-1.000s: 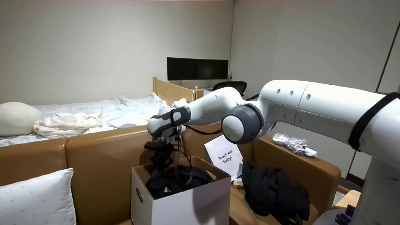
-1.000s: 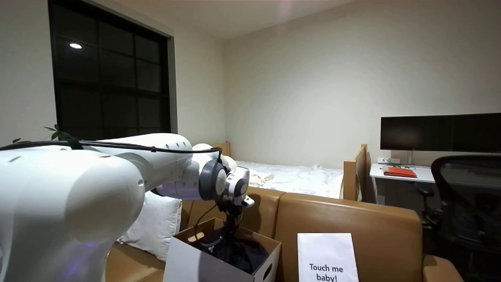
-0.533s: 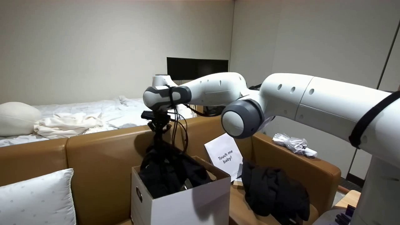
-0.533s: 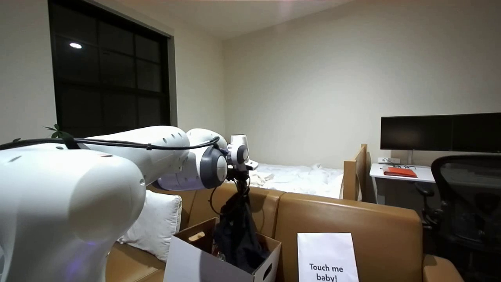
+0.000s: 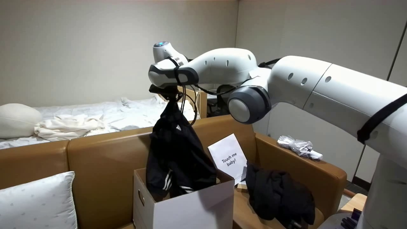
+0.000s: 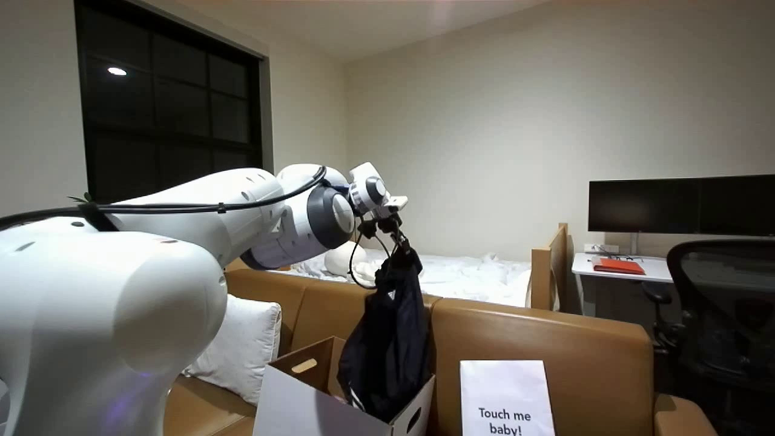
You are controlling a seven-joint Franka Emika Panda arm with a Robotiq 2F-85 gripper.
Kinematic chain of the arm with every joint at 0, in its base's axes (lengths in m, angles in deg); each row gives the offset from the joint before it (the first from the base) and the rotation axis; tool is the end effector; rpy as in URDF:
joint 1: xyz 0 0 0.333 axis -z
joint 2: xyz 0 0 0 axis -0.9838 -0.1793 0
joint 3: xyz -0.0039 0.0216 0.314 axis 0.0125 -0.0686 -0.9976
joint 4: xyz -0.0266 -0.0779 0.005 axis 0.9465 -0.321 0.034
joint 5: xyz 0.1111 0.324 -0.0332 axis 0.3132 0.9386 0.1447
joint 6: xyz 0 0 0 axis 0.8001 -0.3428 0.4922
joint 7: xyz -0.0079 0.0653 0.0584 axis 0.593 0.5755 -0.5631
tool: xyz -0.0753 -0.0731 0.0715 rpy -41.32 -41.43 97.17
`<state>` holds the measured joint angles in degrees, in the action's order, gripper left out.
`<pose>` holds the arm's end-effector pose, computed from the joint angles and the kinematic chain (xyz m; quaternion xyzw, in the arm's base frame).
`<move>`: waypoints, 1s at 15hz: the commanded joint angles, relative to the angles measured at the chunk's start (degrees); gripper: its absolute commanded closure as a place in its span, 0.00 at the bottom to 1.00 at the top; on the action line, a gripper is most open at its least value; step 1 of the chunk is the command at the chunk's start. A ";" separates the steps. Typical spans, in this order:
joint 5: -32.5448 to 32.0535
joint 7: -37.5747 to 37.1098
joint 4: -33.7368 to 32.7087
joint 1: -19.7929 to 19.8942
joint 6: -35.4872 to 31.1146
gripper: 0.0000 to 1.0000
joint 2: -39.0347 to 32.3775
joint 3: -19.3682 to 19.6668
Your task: Remove the clothes from the box, put them on the couch, and then put the umbrella on the couch in the box
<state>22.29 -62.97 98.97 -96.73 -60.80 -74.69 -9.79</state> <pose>0.7720 0.1418 0.3584 0.8792 -0.3953 0.2592 0.0592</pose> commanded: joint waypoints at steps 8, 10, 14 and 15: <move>-6.30 -0.69 2.25 2.47 5.93 0.96 3.17 10.04; -6.86 -2.72 1.75 2.59 3.60 0.98 3.16 10.93; -8.34 -10.30 1.20 2.41 -1.66 0.98 6.33 15.30; -13.07 -10.99 0.39 3.35 -2.46 0.98 7.12 12.96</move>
<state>15.83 -70.69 99.35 -94.26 -60.18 -70.63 3.82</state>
